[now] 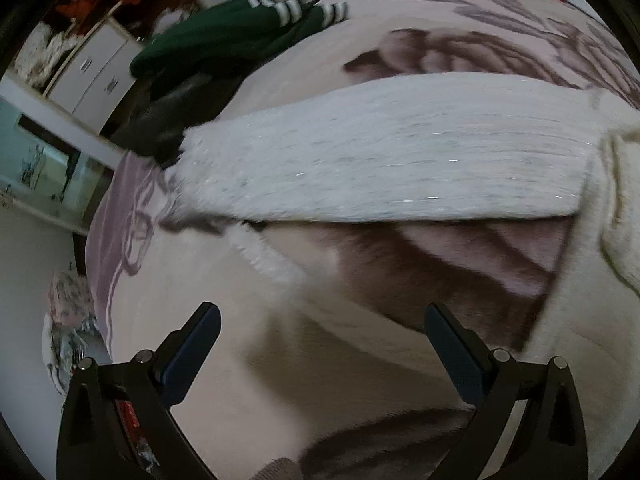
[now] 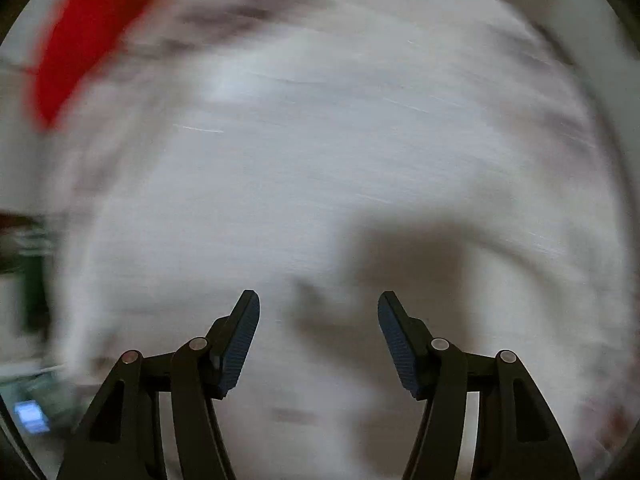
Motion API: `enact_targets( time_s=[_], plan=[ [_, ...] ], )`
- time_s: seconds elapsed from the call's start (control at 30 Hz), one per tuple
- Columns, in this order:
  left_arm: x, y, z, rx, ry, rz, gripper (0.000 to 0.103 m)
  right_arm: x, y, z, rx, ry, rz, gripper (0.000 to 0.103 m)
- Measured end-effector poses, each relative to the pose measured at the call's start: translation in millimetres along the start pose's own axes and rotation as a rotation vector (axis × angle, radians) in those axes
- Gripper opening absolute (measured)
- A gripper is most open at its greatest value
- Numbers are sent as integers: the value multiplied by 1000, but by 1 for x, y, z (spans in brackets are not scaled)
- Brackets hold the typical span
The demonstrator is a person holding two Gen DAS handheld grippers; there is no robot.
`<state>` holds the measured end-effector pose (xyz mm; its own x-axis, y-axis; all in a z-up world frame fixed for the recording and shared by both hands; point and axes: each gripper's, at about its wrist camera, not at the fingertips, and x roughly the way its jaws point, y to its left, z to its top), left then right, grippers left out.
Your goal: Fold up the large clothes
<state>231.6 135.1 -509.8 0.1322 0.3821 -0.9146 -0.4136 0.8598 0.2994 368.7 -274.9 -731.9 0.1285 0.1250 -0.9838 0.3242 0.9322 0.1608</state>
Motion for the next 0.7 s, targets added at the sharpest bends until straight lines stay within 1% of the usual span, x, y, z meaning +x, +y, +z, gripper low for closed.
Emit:
enact_targets(
  time_s=[0.03, 0.07, 0.1, 0.13, 0.17, 0.2, 0.23, 0.27, 0.3, 0.33, 0.37, 0.4, 0.43, 0.47, 0.5, 0.53, 0.57, 0.6, 0.63, 0.67, 0.7],
  plan=[
    [3, 3, 2, -2, -1, 9, 103, 9, -19, 4, 13, 29, -32, 58],
    [8, 6, 5, 1, -3, 20, 103, 25, -34, 7, 16, 49, -37, 55],
    [12, 8, 8, 2, 1, 22, 103, 32, -38, 11, 6, 51, -49, 54],
    [15, 10, 10, -3, 5, 17, 103, 37, -42, 17, -9, 20, -57, 53],
    [19, 13, 13, -12, 4, 14, 103, 36, -47, 25, -16, -49, -76, 53],
    [21, 16, 16, -18, 5, 9, 103, 35, -54, 29, 3, -82, -92, 51],
    [25, 19, 18, -25, 11, -1, 103, 34, -65, 33, 64, -109, -84, 48],
    [29, 21, 20, -35, 18, -12, 103, 37, -82, 34, 161, -116, -46, 46],
    [32, 24, 22, -48, 25, -20, 103, 41, -95, 32, 237, -108, -14, 43],
    [35, 28, 23, -67, 35, -36, 103, 45, -102, 28, 292, -101, 16, 43],
    [40, 34, 25, -95, 54, -63, 103, 45, -100, 20, 302, -106, 10, 43],
    [45, 39, 26, -126, 73, -91, 103, 42, -91, 13, 269, -111, -24, 45],
    [51, 49, 27, -178, 95, -136, 103, 37, -82, 6, 231, -107, -57, 46],
    [55, 58, 28, -221, 109, -175, 103, 33, -75, -3, 207, -102, -64, 46],
    [61, 67, 29, -275, 128, -224, 103, 28, -68, -13, 201, -101, -44, 47],
    [68, 79, 30, -343, 147, -294, 103, 22, -63, -26, 209, -100, -9, 48],
    [77, 92, 30, -427, 160, -379, 103, 17, -57, -40, 227, -101, 28, 50],
    [85, 104, 29, -506, 167, -450, 103, 13, -53, -54, 248, -103, 67, 54],
    [98, 118, 28, -619, 166, -547, 103, 9, -51, -67, 271, -108, 109, 58],
    [107, 127, 28, -688, 157, -604, 103, 8, -45, -85, 292, -112, 171, 61],
    [116, 134, 27, -755, 147, -644, 100, 8, -37, -95, 303, -114, 198, 64]
  ],
)
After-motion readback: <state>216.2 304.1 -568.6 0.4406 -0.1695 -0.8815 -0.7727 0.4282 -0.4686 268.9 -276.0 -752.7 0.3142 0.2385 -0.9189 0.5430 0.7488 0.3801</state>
